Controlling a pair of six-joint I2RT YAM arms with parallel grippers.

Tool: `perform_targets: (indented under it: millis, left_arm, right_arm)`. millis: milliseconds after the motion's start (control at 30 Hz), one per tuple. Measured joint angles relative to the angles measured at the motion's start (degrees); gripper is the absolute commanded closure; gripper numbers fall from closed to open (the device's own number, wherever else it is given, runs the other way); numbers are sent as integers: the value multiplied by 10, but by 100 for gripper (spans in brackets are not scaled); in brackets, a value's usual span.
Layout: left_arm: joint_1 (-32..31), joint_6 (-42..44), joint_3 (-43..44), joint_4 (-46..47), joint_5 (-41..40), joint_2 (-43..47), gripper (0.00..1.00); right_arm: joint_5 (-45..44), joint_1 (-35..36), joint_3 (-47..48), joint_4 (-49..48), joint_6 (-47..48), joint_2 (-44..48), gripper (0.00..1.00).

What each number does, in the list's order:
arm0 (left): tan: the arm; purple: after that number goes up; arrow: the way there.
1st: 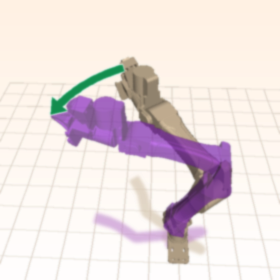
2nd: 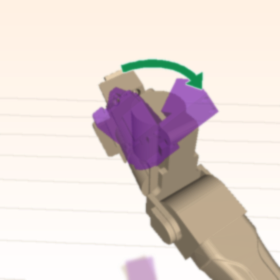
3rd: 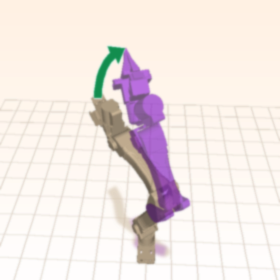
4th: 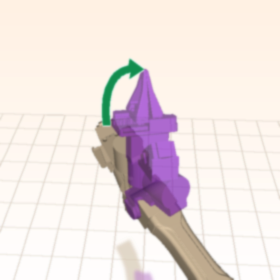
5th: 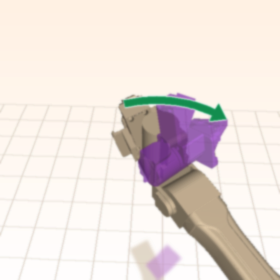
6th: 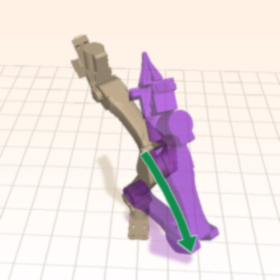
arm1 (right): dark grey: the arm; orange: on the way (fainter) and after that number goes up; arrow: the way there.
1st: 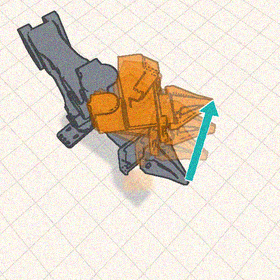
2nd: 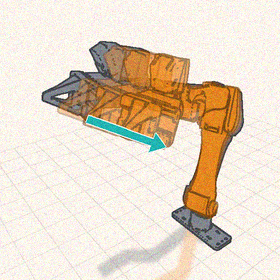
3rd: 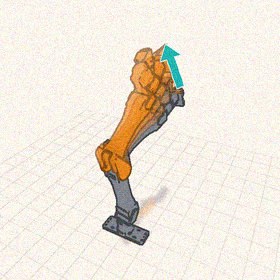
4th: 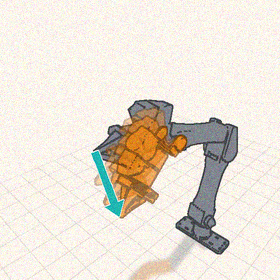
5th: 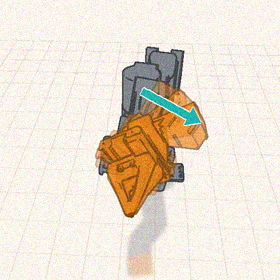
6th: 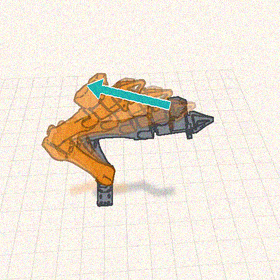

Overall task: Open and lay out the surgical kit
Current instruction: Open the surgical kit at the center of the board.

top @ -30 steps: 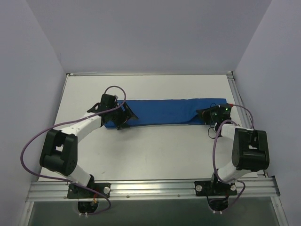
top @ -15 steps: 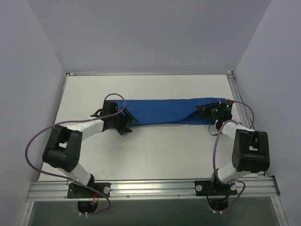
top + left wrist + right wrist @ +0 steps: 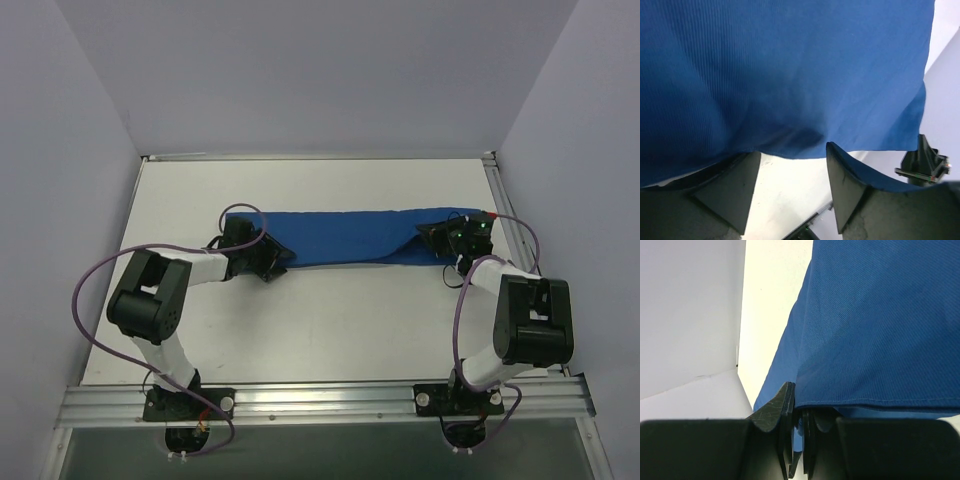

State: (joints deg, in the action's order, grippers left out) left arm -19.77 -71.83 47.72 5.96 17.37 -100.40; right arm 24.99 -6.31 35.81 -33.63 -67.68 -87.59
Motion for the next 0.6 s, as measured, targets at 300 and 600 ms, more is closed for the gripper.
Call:
perform_targets:
  millis: [300,600]
  left_arm:
    - [5,-14,12,20,8,-30,49]
    - [3,-5,12,1,-16,-3,72]
  right_arm:
    - [2,0,0,0,1,0,100]
    - [6,0,0,-7,2,-1,100]
